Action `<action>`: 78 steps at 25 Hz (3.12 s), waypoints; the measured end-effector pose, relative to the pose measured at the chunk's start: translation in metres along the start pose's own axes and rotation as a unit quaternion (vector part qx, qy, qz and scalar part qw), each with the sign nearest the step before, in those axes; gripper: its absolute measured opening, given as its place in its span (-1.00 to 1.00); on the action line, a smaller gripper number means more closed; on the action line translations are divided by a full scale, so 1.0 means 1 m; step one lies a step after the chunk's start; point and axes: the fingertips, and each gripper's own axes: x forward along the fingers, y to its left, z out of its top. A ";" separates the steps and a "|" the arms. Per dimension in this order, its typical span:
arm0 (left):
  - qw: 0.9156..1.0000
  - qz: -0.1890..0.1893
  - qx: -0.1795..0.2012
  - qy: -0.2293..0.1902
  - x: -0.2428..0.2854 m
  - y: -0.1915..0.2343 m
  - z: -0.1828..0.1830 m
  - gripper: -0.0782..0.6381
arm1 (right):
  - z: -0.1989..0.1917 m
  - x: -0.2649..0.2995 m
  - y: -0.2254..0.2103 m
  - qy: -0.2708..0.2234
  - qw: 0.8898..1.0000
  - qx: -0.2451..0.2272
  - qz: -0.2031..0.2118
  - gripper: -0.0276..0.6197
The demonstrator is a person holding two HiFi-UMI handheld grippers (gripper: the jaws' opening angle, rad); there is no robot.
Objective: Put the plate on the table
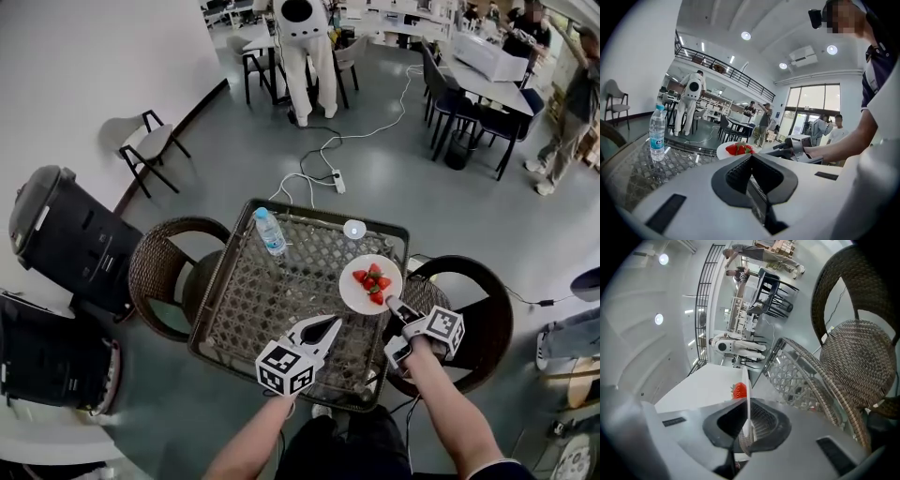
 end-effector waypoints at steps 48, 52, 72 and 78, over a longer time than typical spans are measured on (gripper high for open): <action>0.996 0.043 -0.050 0.056 0.076 0.056 -0.047 -0.76 | 0.044 0.116 -0.121 0.076 0.992 -0.014 -0.101 -0.86; 0.996 0.043 -0.052 0.058 0.074 0.058 -0.049 -0.76 | 0.044 0.118 -0.128 0.075 0.989 -0.028 -0.127 -0.86; 0.996 0.036 -0.057 0.065 0.069 0.057 -0.055 -0.76 | 0.055 0.120 -0.132 0.073 0.970 -0.115 -0.200 -0.80; 0.995 0.034 -0.059 0.067 0.068 0.057 -0.055 -0.76 | 0.059 0.117 -0.130 0.071 0.959 -0.152 -0.229 -0.80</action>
